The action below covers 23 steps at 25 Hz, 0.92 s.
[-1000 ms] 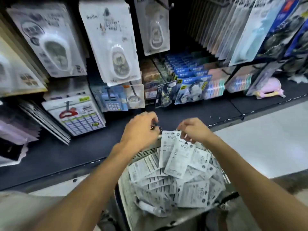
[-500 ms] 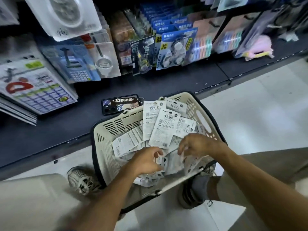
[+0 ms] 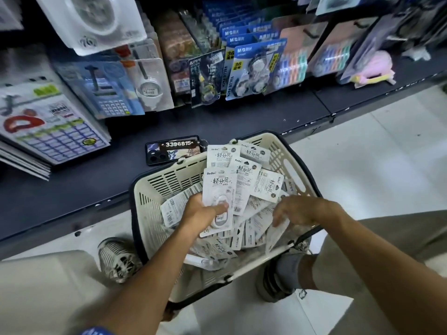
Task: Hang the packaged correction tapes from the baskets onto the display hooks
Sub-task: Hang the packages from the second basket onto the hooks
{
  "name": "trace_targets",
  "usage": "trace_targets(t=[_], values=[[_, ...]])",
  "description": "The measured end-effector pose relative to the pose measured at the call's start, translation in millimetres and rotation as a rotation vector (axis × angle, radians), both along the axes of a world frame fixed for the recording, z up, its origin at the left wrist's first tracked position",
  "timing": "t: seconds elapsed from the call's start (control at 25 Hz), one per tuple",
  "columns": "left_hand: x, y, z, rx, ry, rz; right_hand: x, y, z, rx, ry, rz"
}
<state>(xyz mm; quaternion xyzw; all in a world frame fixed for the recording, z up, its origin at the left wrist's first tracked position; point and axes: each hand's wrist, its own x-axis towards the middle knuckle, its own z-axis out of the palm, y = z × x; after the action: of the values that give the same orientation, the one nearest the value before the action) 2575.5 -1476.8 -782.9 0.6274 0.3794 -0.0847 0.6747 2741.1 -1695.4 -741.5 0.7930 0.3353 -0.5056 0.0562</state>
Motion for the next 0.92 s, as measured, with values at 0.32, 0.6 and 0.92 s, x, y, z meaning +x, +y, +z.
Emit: trace_targets(t=[0.32,0.6,0.92], values=[[4.5,-0.9,14.2,-0.508,-0.128,0.071,-31.2,58.4,8.1,0.607,0.270,-0.684],[-1.7,7.3,4.4,-0.006,0.012,0.364,-18.8,84.2,-38.5,0.401,-0.043,-1.319],[-2.3,17.1,0.9,0.158,0.072,0.243,-52.5,121.5,-6.8,0.843,0.301,-0.945]])
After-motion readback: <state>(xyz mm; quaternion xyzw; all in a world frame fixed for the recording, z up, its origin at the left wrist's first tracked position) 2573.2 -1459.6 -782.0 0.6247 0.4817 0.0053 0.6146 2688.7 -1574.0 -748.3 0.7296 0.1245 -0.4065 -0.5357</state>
